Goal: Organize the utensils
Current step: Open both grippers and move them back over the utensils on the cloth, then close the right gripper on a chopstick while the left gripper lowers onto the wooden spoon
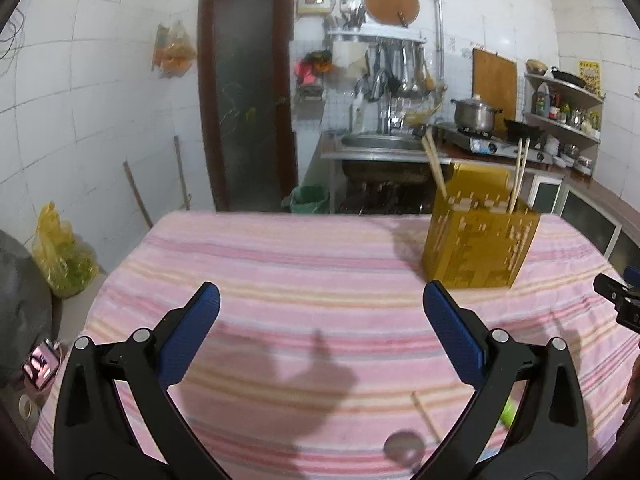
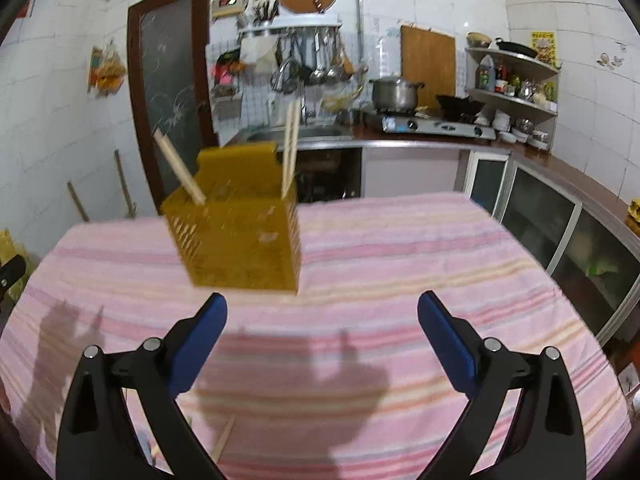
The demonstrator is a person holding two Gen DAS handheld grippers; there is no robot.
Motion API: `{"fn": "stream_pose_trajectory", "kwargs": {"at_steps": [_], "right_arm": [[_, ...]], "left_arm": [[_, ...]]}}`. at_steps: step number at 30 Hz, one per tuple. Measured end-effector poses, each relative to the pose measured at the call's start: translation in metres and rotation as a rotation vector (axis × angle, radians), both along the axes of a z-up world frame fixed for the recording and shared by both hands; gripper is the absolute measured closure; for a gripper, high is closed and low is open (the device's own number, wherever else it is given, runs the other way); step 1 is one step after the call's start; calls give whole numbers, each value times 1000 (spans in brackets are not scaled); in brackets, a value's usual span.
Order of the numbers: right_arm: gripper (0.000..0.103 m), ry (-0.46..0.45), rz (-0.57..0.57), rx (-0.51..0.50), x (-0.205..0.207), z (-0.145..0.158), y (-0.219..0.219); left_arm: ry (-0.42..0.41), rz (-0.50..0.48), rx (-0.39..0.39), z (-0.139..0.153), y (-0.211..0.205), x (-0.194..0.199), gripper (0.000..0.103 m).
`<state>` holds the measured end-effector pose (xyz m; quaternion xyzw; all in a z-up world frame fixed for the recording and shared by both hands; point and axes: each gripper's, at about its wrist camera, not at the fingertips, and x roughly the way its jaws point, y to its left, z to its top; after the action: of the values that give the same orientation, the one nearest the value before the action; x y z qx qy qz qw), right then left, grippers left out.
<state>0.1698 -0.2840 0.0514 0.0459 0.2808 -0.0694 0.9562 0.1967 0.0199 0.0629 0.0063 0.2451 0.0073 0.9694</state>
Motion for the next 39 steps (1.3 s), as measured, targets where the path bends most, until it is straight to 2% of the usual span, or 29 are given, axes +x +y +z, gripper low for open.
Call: {"fn": "stream_pose_trajectory", "kwargs": {"at_steps": [7, 13, 16, 18, 21, 29, 31, 36, 39], "right_arm": [[9, 110, 23, -1, -16, -40, 22], [12, 225, 11, -33, -18, -67, 44], [26, 273, 16, -18, -15, -75, 52], [30, 298, 23, -10, -13, -79, 57], [45, 332, 42, -4, -10, -84, 67], [72, 367, 39, -35, -3, -87, 88], [91, 364, 56, -16, -2, -86, 88], [92, 360, 77, 18, 1, -84, 74], [93, 349, 63, 4, 2, -81, 58]], "left_arm": [[108, -13, 9, -45, -2, -13, 5], [176, -27, 19, -69, -13, -18, 5], [199, -30, 26, -75, -18, -18, 5], [213, -29, 31, -77, -21, -17, 5], [234, -21, 26, -81, -22, -18, 5], [281, -17, 24, -91, -29, -16, 5], [291, -14, 25, -93, -29, -15, 5], [320, -11, 6, -95, -28, -16, 5], [344, -3, -10, -99, -30, -16, 5]]}}
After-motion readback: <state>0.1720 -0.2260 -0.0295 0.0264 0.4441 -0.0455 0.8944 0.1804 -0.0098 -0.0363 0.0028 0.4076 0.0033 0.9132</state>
